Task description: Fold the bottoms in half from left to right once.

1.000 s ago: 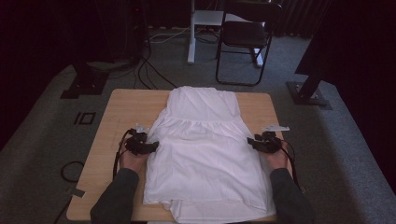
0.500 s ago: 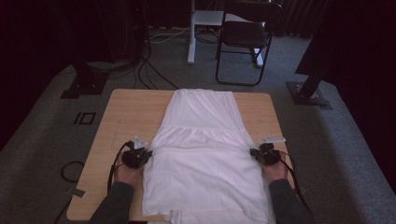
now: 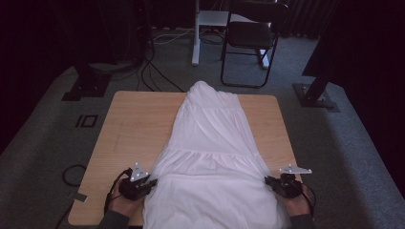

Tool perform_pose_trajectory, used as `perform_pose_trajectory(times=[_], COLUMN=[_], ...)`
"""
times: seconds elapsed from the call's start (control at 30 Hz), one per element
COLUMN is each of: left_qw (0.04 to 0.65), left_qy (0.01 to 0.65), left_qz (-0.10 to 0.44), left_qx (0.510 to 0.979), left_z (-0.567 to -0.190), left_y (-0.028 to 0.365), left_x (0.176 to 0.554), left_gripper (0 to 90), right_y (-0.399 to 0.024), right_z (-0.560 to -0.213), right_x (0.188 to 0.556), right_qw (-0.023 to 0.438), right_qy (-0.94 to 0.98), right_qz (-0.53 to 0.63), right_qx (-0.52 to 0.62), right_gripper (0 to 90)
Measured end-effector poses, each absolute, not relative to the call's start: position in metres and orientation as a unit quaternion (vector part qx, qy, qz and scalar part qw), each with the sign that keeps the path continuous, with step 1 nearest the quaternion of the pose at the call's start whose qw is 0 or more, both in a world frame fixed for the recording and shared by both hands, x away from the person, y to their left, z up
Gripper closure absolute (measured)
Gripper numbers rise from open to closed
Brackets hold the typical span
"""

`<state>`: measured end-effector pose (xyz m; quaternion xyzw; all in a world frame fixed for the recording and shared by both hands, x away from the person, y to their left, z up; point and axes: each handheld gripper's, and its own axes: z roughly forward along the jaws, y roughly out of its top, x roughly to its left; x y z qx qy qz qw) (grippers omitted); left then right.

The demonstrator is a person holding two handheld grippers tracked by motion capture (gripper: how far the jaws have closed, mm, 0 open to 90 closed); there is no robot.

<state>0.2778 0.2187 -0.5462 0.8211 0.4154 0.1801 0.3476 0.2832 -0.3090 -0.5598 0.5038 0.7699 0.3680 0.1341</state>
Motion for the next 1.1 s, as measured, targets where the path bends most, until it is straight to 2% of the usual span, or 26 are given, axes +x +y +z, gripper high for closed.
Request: perform_pose_trajectory(times=[0.03, 0.07, 0.23, 0.43, 0.47, 0.57, 0.6, 0.73, 0.83, 1.0, 1.1], left_qw=[0.358, 0.368, 0.391, 0.383, 0.385, 0.387, 0.387, 0.377, 0.360, 0.363, 0.374], left_qy=[0.421, 0.425, 0.429, 0.420, 0.418, 0.414, 0.411, 0.400, 0.393, 0.387, 0.392], left_qz=[0.179, 0.180, 0.184, 0.174, 0.171, 0.163, 0.161, 0.155, 0.153, 0.161, 0.172], left_qx=[0.814, 0.808, 0.793, 0.804, 0.805, 0.808, 0.810, 0.821, 0.832, 0.832, 0.822], left_z=[-0.545, -0.542, -0.537, -0.543, -0.544, -0.545, -0.546, -0.549, -0.554, -0.549, -0.541], left_y=[0.221, 0.222, 0.221, 0.213, 0.212, 0.210, 0.209, 0.201, 0.194, 0.191, 0.195], left_x=[0.281, 0.283, 0.295, 0.298, 0.298, 0.297, 0.296, 0.294, 0.293, 0.292, 0.297], left_gripper=[54.0, 52.3, 48.0, 45.3, 44.9, 43.8, 43.6, 43.0, 43.0, 41.5, 40.0], right_y=[-0.306, -0.305, -0.282, -0.249, -0.246, -0.238, -0.238, -0.253, -0.263, -0.273, -0.273], right_z=[-0.554, -0.550, -0.527, -0.538, -0.540, -0.545, -0.539, -0.497, -0.498, -0.541, -0.551], right_x=[0.289, 0.295, 0.343, 0.402, 0.405, 0.412, 0.408, 0.380, 0.377, 0.395, 0.398], right_qw=[0.148, 0.152, 0.172, 0.144, 0.141, 0.143, 0.166, 0.243, 0.284, 0.253, 0.242], right_qy=[0.765, 0.760, 0.766, 0.782, 0.786, 0.804, 0.803, 0.756, 0.749, 0.757, 0.760], right_qz=[0.375, 0.388, 0.405, 0.379, 0.371, 0.340, 0.341, 0.408, 0.372, 0.319, 0.309], right_qx=[0.502, 0.498, 0.469, 0.474, 0.473, 0.467, 0.461, 0.451, 0.468, 0.511, 0.518], right_gripper=[61.7, 58.1, 56.3, 53.5, 54.7, 83.6, 87.7, 88.8, 88.9, 88.4, 88.0])
